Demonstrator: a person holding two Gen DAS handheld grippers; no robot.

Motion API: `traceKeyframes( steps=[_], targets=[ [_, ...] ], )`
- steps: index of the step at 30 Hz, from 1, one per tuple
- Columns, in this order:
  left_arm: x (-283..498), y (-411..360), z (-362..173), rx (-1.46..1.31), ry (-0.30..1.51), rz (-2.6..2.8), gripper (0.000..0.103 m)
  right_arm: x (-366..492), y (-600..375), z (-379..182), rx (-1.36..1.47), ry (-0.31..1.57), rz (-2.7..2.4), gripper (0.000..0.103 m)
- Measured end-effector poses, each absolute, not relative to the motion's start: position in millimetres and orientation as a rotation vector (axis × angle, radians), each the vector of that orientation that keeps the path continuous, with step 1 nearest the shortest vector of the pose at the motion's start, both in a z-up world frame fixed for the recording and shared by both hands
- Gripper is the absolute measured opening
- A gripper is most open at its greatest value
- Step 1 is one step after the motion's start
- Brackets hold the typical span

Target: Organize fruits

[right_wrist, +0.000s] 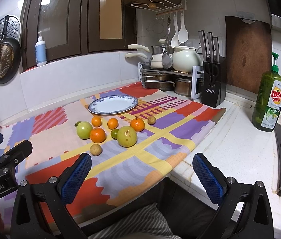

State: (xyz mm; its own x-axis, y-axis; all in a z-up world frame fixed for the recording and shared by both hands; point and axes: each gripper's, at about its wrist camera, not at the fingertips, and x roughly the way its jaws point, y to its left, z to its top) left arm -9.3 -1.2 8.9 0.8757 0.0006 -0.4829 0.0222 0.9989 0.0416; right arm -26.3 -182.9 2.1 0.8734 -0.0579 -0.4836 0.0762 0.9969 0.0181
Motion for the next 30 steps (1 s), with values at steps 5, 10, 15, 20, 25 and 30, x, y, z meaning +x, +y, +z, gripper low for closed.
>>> traceKeyframes(
  steps=[5, 10, 15, 20, 25, 30],
  targets=[
    [-9.5, -1.9, 8.3, 0.047, 0.501, -0.008, 0.101, -26.0, -183.2, 1.4, 0.037, 0.504, -0.069, 0.103],
    [-11.0, -1.7, 7.1, 0.05, 0.497, -0.009, 0.101, -27.0, -182.3, 1.1, 0.037, 0.504, -0.068, 0.103],
    [-11.1, -2.1, 7.1, 0.05, 0.498, -0.01, 0.101, -26.6, -182.6, 1.1, 0.036, 0.505, -0.069, 0.103],
    [-11.1, -2.2, 6.9, 0.048, 0.498, -0.008, 0.101, -27.2, -181.9, 1.8, 0.036, 0.506, -0.068, 0.103],
    [-11.2, -1.9, 6.9, 0.052, 0.498, -0.009, 0.101, -27.3, -182.3, 1.6, 0.036, 0.505, -0.068, 0.103],
    [-11.4, -1.7, 6.8, 0.051, 0.5, -0.011, 0.101, -27.1, -183.1, 0.7, 0.036, 0.506, -0.069, 0.103]
  ],
)
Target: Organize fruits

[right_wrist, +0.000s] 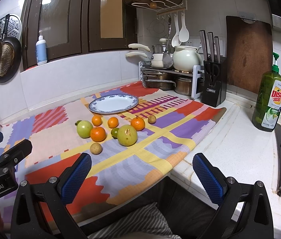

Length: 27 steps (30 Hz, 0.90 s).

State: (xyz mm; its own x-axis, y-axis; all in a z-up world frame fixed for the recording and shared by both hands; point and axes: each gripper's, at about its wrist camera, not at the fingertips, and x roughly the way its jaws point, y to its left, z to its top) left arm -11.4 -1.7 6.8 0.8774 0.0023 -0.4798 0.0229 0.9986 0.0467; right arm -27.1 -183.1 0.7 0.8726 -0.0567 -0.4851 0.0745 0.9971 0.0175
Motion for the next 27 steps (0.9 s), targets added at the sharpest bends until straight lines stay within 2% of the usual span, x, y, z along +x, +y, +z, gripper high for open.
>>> traceKeyframes(
  steps=[16, 20, 27],
  targets=[
    [-12, -2, 6, 0.056, 0.506, -0.015, 0.101, -25, -183, -3, 0.037, 0.51, -0.065, 0.103],
    [-9, -5, 6, 0.071, 0.526, -0.012, 0.103, -23, -183, -14, 0.038, 0.517, -0.056, 0.103],
    [15, -14, 19, 0.111, 0.582, -0.04, 0.103, -8, -185, -2, -0.004, 0.496, -0.017, 0.103]
  ],
)
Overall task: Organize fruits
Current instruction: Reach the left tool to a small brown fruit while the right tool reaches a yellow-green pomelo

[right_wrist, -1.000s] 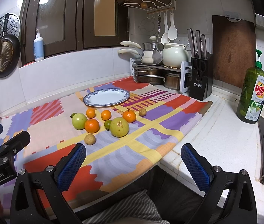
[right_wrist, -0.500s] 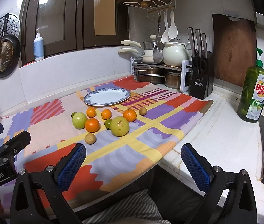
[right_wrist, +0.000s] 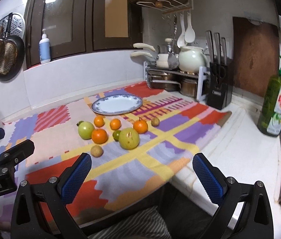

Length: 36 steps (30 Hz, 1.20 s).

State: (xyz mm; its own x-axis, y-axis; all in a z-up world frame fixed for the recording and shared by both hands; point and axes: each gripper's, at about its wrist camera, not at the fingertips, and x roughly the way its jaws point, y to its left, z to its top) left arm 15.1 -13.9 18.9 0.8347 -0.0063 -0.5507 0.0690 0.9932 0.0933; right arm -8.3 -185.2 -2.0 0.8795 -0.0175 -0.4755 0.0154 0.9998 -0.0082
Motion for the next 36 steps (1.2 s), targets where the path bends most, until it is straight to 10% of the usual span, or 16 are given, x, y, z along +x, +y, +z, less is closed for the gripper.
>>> traceKeyframes(
  steps=[14, 36],
  targets=[
    [82, -38, -8, 0.239, 0.649, -0.266, 0.083, 71, -181, -15, -0.116, 0.586, 0.133, 0.102],
    [146, -56, -65, 0.227, 0.869, -0.493, 0.041, 142, -174, -62, -0.192, 0.781, 0.269, 0.071]
  ],
)
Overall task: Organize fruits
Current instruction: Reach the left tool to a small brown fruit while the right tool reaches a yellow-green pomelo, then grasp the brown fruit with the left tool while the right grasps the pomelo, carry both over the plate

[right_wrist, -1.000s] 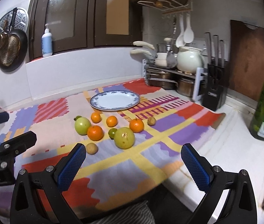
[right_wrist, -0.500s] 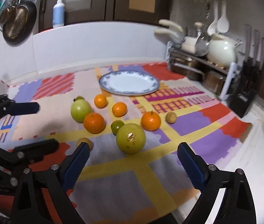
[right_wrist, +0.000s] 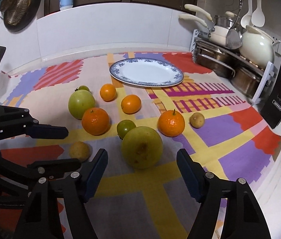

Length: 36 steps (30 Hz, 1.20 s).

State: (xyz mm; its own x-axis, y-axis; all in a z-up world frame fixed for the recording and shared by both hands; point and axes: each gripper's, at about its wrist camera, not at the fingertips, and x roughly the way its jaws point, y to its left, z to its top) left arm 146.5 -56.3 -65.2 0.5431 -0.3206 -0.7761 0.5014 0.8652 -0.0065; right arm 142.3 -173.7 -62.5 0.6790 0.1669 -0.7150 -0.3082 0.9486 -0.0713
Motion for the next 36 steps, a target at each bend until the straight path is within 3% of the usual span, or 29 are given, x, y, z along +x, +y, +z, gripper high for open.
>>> traceKeyframes(
  steps=[5, 10, 17, 36],
  targets=[
    [152, -57, -69, 0.214, 0.889, -0.502, 0.034, 151, -174, -68, -0.181, 0.806, 0.279, 0.061],
    [155, -57, -73, 0.2, 0.903, -0.518, 0.029, 156, -170, -70, -0.174, 0.816, 0.291, 0.058],
    [156, -54, -74, 0.182, 0.901, -0.517, 0.029, 160, -171, -74, -0.161, 0.828, 0.274, 0.051],
    [154, -36, -40, 0.148, 0.806, -0.454, 0.029, 152, -162, -49, -0.139, 0.798, 0.268, 0.05]
  ],
)
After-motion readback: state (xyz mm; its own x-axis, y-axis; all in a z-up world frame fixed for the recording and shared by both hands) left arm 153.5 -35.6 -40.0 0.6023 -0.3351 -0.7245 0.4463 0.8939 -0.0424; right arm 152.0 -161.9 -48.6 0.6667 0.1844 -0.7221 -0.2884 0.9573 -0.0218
